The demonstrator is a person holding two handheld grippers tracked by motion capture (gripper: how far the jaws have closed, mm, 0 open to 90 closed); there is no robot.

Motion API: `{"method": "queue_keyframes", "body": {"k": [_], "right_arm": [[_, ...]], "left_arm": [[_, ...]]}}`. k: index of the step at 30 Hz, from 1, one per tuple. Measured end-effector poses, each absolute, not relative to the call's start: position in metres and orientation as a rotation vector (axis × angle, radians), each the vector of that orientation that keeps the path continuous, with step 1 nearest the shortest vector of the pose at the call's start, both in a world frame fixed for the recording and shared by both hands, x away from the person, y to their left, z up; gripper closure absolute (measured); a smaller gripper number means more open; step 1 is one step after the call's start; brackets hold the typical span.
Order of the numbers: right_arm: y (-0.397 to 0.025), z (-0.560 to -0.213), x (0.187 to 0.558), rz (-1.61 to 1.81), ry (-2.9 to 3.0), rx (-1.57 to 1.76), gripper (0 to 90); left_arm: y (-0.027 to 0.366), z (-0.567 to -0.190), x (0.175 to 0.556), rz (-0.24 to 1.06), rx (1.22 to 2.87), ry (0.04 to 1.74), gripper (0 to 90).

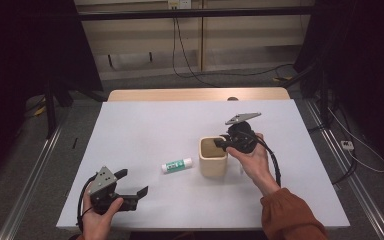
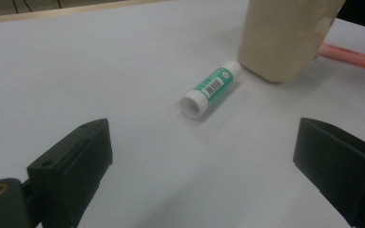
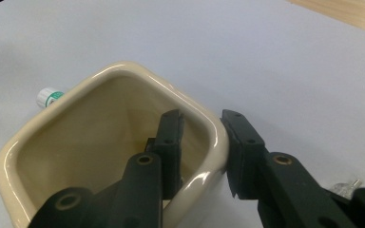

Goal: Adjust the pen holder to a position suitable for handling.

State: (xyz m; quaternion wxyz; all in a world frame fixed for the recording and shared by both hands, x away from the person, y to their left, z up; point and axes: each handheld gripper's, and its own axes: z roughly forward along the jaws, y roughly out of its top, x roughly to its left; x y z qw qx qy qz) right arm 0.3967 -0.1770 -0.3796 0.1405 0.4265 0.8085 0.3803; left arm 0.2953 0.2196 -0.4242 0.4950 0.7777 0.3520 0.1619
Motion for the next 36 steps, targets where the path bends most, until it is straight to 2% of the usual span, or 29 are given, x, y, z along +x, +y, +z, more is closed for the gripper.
{"method": "queue_keyframes", "body": {"k": [14, 27, 32, 36], "right_arm": [[-0.184, -0.385, 0.398, 1.155, 2.359, 1.086, 70.2], [-0.186, -0.388, 0.396, 1.203, 2.317, 1.161, 69.0], [-0.188, -0.389, 0.393, 1.24, 2.323, 1.15, 59.3], [-0.192, -0.386, 0.39, 1.265, 2.301, 1.147, 43.7]], "left_arm": [[0.218, -0.425, 0.298, 0.391, 1.891, 0.86, 5.6], [0.219, -0.425, 0.297, 0.392, 1.89, 0.861, 5.6], [0.22, -0.425, 0.296, 0.393, 1.886, 0.864, 5.6], [0.22, -0.425, 0.296, 0.393, 1.885, 0.865, 5.6]]}}
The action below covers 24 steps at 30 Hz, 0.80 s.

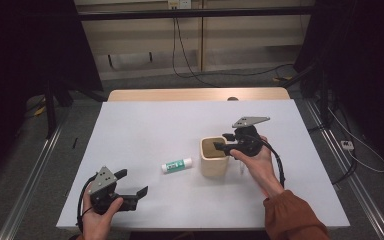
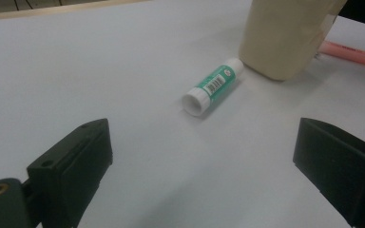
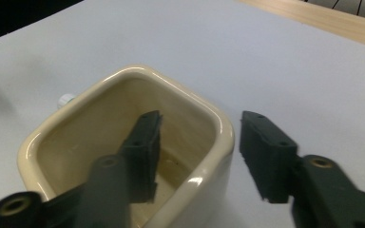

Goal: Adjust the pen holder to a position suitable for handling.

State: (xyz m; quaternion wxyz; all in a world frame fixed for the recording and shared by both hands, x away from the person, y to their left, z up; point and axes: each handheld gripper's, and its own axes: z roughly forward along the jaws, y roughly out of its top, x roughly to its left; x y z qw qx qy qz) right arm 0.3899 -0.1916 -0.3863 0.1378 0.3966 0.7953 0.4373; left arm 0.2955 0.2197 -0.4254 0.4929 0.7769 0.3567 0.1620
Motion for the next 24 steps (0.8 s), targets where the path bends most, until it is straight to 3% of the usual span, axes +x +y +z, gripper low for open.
{"method": "queue_keyframes", "body": {"k": [11, 24], "right_arm": [[-0.208, -0.381, 0.38, 1.288, 2.205, 1.162, 11.8], [-0.226, -0.378, 0.366, 1.332, 2.144, 1.172, 5.9]], "left_arm": [[0.221, -0.426, 0.296, 0.393, 1.888, 0.867, 5.5], [0.223, -0.425, 0.294, 0.384, 1.873, 0.878, 5.5]]}}
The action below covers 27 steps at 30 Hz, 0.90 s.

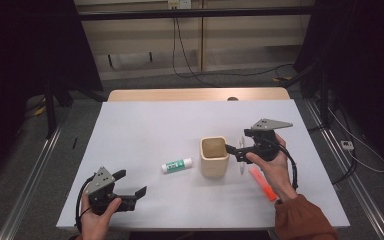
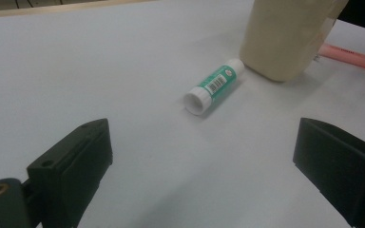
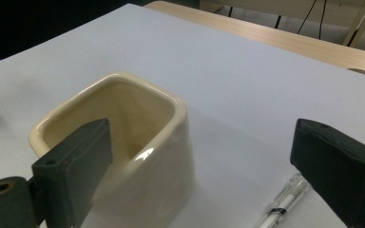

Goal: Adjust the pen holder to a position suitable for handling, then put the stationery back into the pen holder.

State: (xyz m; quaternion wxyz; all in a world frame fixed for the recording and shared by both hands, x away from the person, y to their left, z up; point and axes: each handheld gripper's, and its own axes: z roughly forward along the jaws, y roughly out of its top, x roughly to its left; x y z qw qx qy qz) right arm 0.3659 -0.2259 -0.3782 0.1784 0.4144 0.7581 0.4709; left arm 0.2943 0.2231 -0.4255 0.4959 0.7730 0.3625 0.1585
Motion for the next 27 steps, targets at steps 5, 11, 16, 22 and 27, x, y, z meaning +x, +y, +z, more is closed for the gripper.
{"method": "queue_keyframes", "body": {"k": [5, 11, 16, 22, 27], "right_arm": [[-0.232, -0.378, 0.362, 1.333, 2.116, 1.183, 5.7], [-0.234, -0.378, 0.36, 1.329, 2.116, 1.175, 5.8], [-0.239, -0.375, 0.356, 1.332, 2.111, 1.173, 5.6], [-0.25, -0.376, 0.349, 1.327, 2.117, 1.198, 5.5], [-0.257, -0.378, 0.342, 1.326, 2.121, 1.212, 5.5]], "left_arm": [[0.222, -0.425, 0.294, 0.386, 1.874, 0.875, 5.5], [0.223, -0.425, 0.293, 0.395, 1.879, 0.878, 5.5], [0.224, -0.426, 0.293, 0.393, 1.881, 0.88, 5.6], [0.225, -0.426, 0.293, 0.39, 1.876, 0.883, 5.5], [0.224, -0.426, 0.292, 0.389, 1.877, 0.884, 5.6]]}}
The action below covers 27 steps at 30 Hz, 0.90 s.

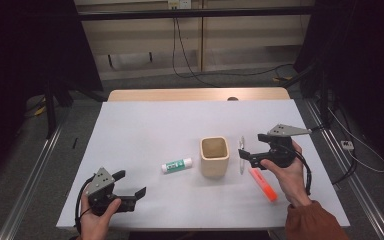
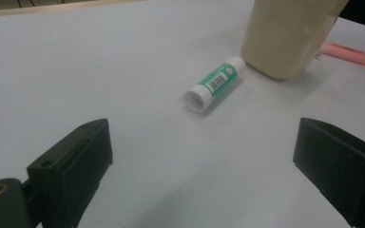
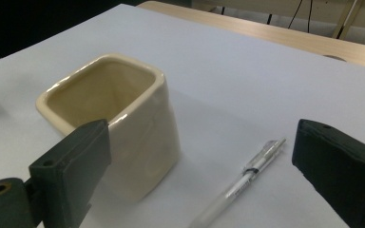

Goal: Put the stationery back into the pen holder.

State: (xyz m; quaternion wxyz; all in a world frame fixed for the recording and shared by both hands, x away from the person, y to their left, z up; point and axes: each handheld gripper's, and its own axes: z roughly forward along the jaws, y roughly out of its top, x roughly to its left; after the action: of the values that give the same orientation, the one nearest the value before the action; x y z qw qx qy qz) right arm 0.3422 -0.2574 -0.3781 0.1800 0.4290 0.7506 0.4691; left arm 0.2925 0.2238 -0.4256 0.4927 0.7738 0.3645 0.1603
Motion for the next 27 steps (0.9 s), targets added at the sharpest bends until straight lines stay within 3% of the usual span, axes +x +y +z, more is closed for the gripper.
{"method": "queue_keyframes", "body": {"k": [27], "right_arm": [[-0.284, -0.405, 0.302, 1.147, 2.148, 1.323, 10.3]], "left_arm": [[0.223, -0.424, 0.291, 0.39, 1.88, 0.875, 5.6]]}}
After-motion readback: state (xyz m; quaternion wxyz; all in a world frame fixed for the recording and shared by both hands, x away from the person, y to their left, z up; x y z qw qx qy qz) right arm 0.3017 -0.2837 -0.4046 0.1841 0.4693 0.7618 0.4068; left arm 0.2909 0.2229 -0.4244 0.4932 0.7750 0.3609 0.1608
